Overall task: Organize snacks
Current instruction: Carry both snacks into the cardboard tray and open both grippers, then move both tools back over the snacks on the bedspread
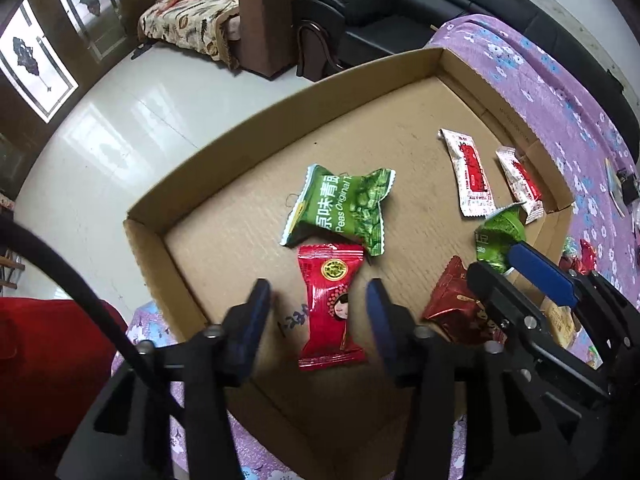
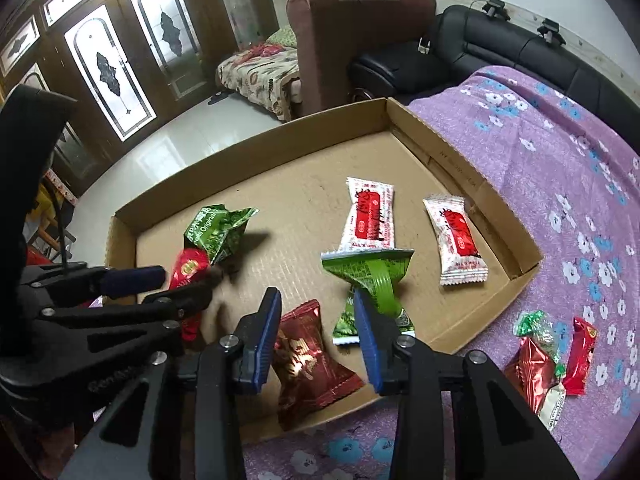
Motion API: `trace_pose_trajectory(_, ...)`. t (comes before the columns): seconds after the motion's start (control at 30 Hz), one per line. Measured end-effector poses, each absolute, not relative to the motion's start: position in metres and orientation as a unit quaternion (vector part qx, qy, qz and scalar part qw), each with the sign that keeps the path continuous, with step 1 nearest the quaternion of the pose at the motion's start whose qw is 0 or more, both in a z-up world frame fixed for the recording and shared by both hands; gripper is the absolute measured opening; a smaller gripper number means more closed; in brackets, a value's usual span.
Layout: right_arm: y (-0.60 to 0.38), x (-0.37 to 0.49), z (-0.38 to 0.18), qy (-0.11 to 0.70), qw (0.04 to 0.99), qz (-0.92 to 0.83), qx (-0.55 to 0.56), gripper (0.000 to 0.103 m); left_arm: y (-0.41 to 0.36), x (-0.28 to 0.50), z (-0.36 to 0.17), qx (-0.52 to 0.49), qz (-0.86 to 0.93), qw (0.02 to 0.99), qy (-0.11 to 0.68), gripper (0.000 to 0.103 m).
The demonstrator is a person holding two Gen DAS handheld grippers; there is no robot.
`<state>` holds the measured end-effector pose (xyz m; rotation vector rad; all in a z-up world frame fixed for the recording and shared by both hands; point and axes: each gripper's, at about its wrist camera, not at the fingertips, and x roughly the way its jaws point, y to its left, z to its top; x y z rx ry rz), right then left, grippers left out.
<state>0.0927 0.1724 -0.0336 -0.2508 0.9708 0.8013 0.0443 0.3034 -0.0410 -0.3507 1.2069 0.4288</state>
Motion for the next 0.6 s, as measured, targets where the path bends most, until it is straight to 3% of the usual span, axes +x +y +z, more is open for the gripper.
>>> trace_pose_trajectory(0.1, 0.169, 0.093, -0.033, 0.453, 0.804, 0.367, -0.117, 0.043, 0.306, 0.042, -0.04, -0.173, 0.199, 0.787, 0.557, 0.062)
trace_pose_trajectory(0.3, 0.164, 0.088, -0.027, 0.447, 0.808, 0.364, -0.124, 0.045, 0.303, 0.039, -0.035, -0.169, 0.196, 0.792, 0.553, 0.063)
trace_pose_trajectory(0.6, 0.141, 0.074, -0.014, 0.435, 0.813, 0.363, -0.134, 0.057, 0.282, 0.023, -0.015, -0.152, 0.196, 0.815, 0.524, 0.063)
